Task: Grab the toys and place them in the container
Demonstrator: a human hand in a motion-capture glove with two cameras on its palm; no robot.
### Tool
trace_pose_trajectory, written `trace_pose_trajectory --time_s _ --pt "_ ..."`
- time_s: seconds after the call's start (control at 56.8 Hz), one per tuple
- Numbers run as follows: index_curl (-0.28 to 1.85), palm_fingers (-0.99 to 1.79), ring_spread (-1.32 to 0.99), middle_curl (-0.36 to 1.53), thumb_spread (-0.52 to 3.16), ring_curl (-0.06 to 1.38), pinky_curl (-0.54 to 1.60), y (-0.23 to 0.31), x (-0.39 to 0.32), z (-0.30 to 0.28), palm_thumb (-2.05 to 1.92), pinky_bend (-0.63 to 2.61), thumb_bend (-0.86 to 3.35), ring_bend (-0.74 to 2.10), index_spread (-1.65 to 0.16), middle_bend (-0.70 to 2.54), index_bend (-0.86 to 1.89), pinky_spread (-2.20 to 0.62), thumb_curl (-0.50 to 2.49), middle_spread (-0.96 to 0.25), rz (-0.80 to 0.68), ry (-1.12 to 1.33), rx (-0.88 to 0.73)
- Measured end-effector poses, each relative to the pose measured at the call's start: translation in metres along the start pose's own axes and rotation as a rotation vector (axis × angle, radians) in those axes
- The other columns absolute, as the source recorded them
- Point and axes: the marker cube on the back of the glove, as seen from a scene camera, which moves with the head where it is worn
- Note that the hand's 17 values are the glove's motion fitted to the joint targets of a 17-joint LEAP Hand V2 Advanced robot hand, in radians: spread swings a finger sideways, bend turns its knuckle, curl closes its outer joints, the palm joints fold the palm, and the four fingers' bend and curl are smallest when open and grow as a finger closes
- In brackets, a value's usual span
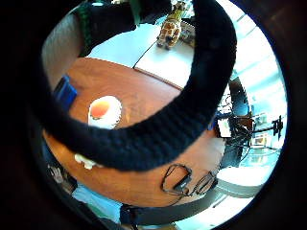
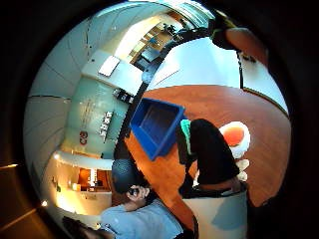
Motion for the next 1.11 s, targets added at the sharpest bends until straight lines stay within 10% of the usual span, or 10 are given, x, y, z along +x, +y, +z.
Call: trace_pose_trajectory --time_s 0.264,0.757,1.109 --pt "0.18 0.07 -0.04 0.08 1.29 0.08 0.23 0.009 0.036 0.002 0.01 0.65 0.05 0.20 -0.30 0.14 0.25 0.05 0.09 -0.02 0.134 0.009 -0.049" --pt "0.18 -0.15 -0.01 0.13 1.57 0.16 0.41 0.011 0.056 0.151 0.18 1.23 0.14 0.21 -0.34 0.11 0.11 0.00 0.24 0.01 0.294 -0.076 -0.675" --pt "0.30 0.87 -0.12 0.22 1.47 0.36 0.33 -0.033 0.014 0.122 0.79 0.99 0.50 0.80 -0.25 0.32 0.32 -0.27 0.50 0.02 0.171 -0.111 -0.201"
